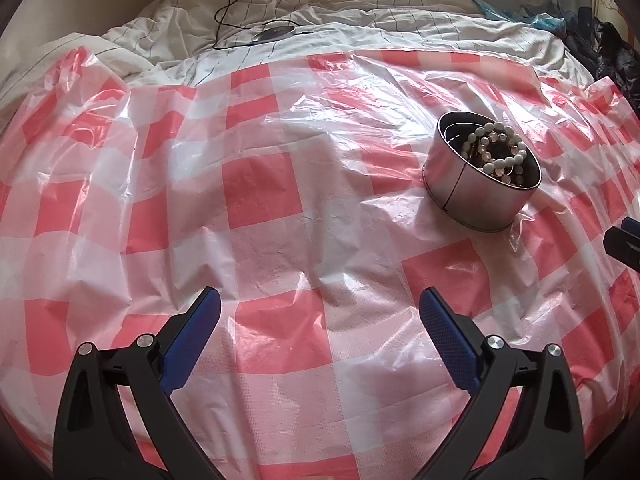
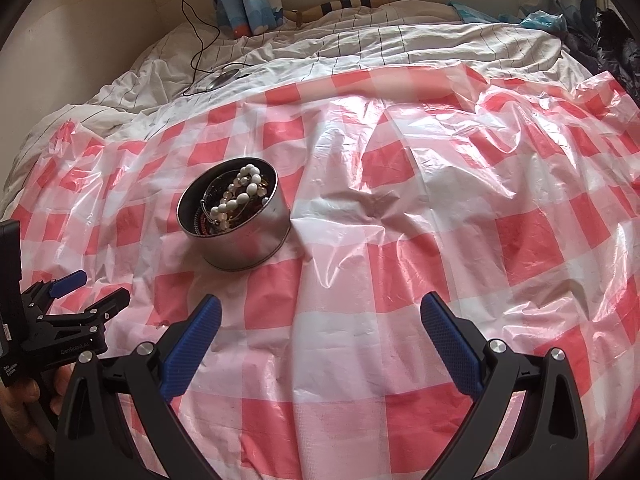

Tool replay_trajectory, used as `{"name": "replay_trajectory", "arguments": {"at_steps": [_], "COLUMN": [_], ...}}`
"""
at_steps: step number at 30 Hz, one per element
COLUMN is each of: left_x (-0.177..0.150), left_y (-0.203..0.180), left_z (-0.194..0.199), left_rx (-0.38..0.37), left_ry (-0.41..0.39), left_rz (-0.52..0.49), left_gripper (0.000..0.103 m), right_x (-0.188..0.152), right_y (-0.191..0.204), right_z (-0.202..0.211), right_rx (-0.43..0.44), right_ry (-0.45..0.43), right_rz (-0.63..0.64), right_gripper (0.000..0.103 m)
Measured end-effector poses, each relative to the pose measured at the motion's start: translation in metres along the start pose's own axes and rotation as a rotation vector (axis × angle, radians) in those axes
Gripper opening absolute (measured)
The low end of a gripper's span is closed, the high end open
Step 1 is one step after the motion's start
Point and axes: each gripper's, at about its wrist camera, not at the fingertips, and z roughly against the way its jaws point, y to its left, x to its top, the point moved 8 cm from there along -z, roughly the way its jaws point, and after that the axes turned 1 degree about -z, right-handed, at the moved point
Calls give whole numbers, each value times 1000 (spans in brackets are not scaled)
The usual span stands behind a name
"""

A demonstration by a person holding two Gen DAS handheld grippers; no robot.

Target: Organize jewelry

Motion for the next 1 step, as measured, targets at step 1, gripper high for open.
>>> {"name": "replay_trajectory", "arguments": {"at_steps": [1], "left_x": [0], "left_y": [0], "left_z": [0], "left_rx": [-1], "left_ry": [0], "left_rz": [-2], "left_gripper": [95], "right_x": [0], "right_y": [0], "right_z": [0], "right_rx": [-1], "right_ry": [0], "right_rz": [0], "right_gripper": [95]}}
